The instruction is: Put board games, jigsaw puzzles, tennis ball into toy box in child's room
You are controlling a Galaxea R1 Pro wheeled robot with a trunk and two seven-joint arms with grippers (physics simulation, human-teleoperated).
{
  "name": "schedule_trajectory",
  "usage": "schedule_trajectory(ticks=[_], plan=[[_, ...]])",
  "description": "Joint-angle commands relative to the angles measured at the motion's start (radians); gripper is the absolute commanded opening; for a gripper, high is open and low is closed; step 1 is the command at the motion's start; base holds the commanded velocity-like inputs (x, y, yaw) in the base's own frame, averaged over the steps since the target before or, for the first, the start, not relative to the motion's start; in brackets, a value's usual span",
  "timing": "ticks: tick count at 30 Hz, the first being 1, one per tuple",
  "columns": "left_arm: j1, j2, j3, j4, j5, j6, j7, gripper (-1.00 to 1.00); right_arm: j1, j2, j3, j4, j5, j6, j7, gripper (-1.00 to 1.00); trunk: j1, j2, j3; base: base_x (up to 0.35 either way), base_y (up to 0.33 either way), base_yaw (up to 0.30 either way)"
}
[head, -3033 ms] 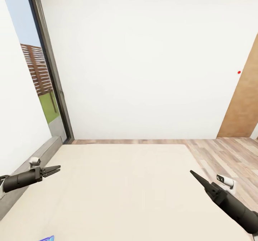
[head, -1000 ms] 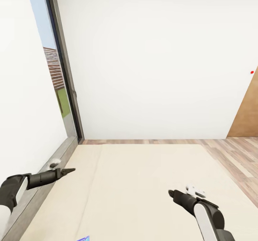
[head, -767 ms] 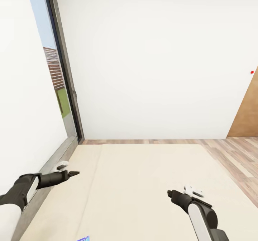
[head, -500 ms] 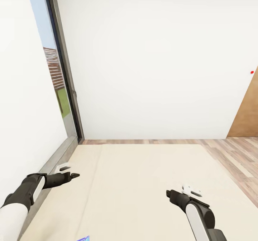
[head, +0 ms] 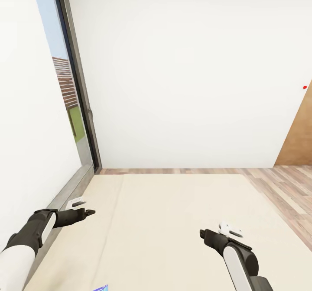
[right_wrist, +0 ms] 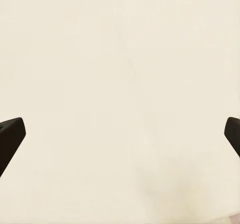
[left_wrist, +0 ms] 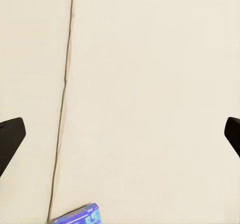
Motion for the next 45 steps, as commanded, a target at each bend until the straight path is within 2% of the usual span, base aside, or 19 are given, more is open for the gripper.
schedule_trajectory(ticks=[1,20,34,40,45], plan=[[-0.001,-0.001,0.004,-0.001,-0.002,0.007,-0.004,1.0,-0.001,-0.001,0.001,-0.001,-0.011,0.002,-0.01,1.0,0.001,-0.002,-0.002,0.0,0.0,0.0],[-0.001,-0.001,0.004,-0.001,-0.003,0.007,-0.002,1.0,-0.001,0.002,0.004,-0.001,-0.018,0.006,0.052,1.0,0.001,-0.002,-0.002,0.0,0.092,0.0],[0.0,-0.004,0.003,0.0,-0.003,0.008,0.003,1.0,-0.002,0.002,0.003,-0.001,-0.018,0.009,0.062,1.0,0.001,-0.002,-0.002,0.0,0.011,0.0],[0.0,-0.025,-0.001,0.003,-0.007,0.01,0.01,1.0,-0.002,-0.006,0.003,-0.001,-0.022,0.011,0.067,1.0,0.001,-0.002,-0.002,0.0,0.0,0.0],[-0.001,-0.043,-0.038,0.008,-0.007,0.014,0.042,1.0,-0.002,-0.014,0.0,-0.002,-0.033,0.013,0.154,1.0,0.001,-0.002,-0.002,0.0,0.0,0.0]])
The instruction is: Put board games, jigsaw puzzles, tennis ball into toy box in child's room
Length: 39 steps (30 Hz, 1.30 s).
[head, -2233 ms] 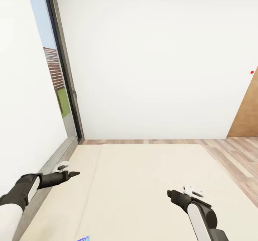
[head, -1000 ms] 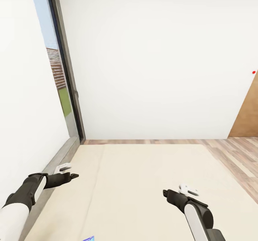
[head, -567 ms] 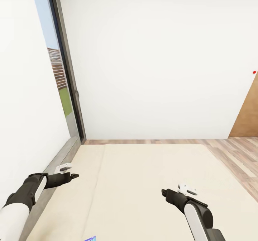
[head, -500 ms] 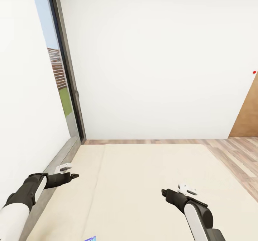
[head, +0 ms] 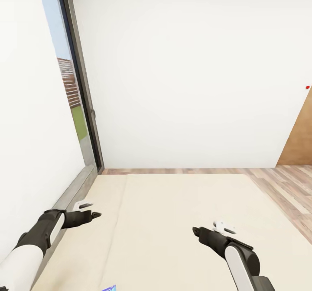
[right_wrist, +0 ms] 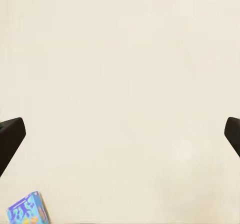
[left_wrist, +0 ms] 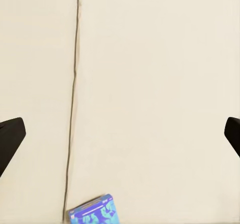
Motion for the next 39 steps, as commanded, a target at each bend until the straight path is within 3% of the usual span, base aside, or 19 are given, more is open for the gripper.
schedule_trajectory(ticks=[1,7,8,15,17,25,31,39], plan=[[-0.001,-0.002,-0.006,0.0,-0.003,0.008,0.004,1.0,-0.001,-0.001,-0.001,-0.001,-0.013,0.003,0.02,1.0,0.001,-0.002,-0.002,0.0,0.0,0.0],[-0.001,-0.007,-0.048,0.017,0.001,0.012,0.059,1.0,-0.001,-0.008,-0.018,-0.002,-0.021,0.015,0.255,1.0,0.001,-0.002,-0.002,0.0,0.0,0.0],[-0.001,-0.008,-0.054,0.031,0.001,0.012,0.069,1.0,0.0,-0.016,-0.034,-0.002,-0.022,0.025,0.341,1.0,0.001,-0.002,-0.002,0.0,0.0,0.0],[-0.001,-0.007,-0.066,0.091,-0.001,0.006,0.084,1.0,0.006,-0.045,-0.122,-0.002,-0.024,0.046,0.612,1.0,0.001,-0.002,-0.002,0.0,0.0,0.0],[-0.001,-0.007,-0.07,0.113,-0.001,0.003,0.087,1.0,0.01,-0.057,-0.169,-0.002,-0.024,0.05,0.715,1.0,0.001,-0.002,-0.002,0.0,0.0,0.0],[0.002,0.001,-0.075,0.146,-0.002,0.001,0.087,1.0,0.012,-0.072,-0.28,-0.002,-0.024,0.05,0.989,1.0,0.001,-0.002,-0.002,0.0,0.0,0.0],[0.015,0.002,-0.08,0.176,-0.008,-0.008,0.095,1.0,0.013,-0.074,-0.324,-0.002,-0.023,0.045,1.103,1.0,0.001,-0.002,-0.002,0.0,0.0,0.0],[0.025,0.002,-0.085,0.278,-0.053,-0.101,0.139,1.0,0.012,-0.075,-0.36,-0.002,-0.023,0.046,1.143,1.0,0.001,-0.002,-0.002,0.0,0.0,0.0]])
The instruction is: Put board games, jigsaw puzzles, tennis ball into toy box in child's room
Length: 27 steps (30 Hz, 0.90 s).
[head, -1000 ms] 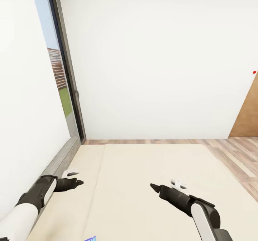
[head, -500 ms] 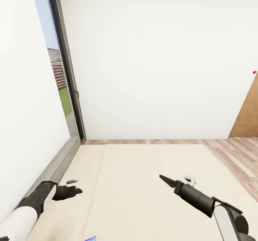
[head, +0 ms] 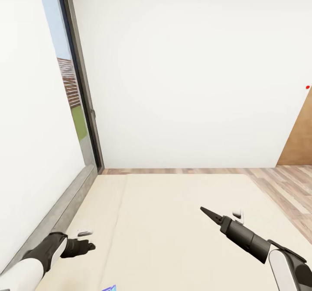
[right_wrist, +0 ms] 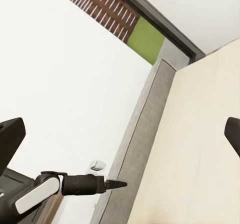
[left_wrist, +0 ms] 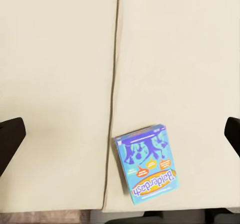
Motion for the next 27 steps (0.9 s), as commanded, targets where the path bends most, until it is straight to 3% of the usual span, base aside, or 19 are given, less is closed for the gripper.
schedule_trajectory(ticks=[1,12,27], plan=[[0.0,-0.001,0.007,0.009,-0.011,-0.005,-0.001,1.0,-0.001,0.0,-0.003,0.0,0.0,0.005,0.005,1.0,0.001,-0.002,-0.002,0.0,0.0,0.0],[0.001,-0.007,0.008,0.057,-0.024,-0.071,0.02,1.0,-0.001,0.0,-0.008,0.0,0.0,0.009,0.011,1.0,0.001,-0.002,-0.016,0.0,0.0,0.0],[0.001,-0.01,0.006,0.061,-0.025,-0.09,0.015,1.0,-0.001,0.0,-0.008,0.0,0.0,0.009,0.013,1.0,0.001,-0.002,-0.041,0.0,0.0,0.0]])
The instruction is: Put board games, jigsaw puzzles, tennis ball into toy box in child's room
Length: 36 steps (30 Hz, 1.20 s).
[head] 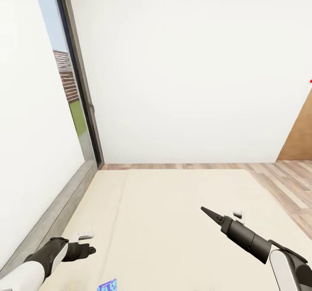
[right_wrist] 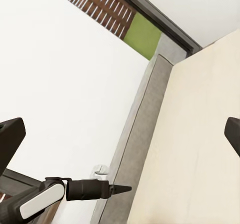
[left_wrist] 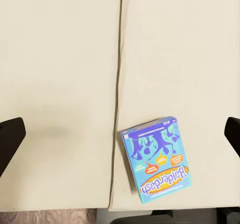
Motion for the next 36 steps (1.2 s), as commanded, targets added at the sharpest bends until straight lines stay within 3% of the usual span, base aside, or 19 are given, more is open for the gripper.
schedule_trajectory(ticks=[1,6,13,22,36], plan=[[-0.001,0.0,0.008,-0.001,-0.009,0.006,-0.009,1.0,-0.001,0.0,-0.001,0.0,-0.001,0.005,0.003,1.0,0.001,-0.002,-0.004,0.0,0.0,0.0],[-0.001,0.005,0.006,-0.001,-0.006,0.004,-0.038,1.0,-0.001,0.0,-0.001,0.0,0.0,0.004,0.003,1.0,0.001,-0.002,-0.012,0.0,0.0,0.0],[0.004,0.009,0.005,0.013,-0.009,-0.003,-0.136,1.0,-0.001,0.0,-0.001,0.0,0.0,0.004,0.003,1.0,0.001,-0.002,-0.024,0.0,0.0,0.0],[0.019,0.013,0.003,0.038,-0.011,-0.061,-0.219,1.0,-0.001,-0.001,-0.002,0.0,0.0,0.004,0.004,1.0,0.001,-0.002,-0.038,0.0,0.0,0.0],[0.039,0.013,0.003,0.055,-0.008,-0.11,-0.237,1.0,0.0,-0.001,-0.003,0.0,0.0,0.001,0.005,1.0,0.001,-0.002,-0.061,0.0,0.0,0.0]])
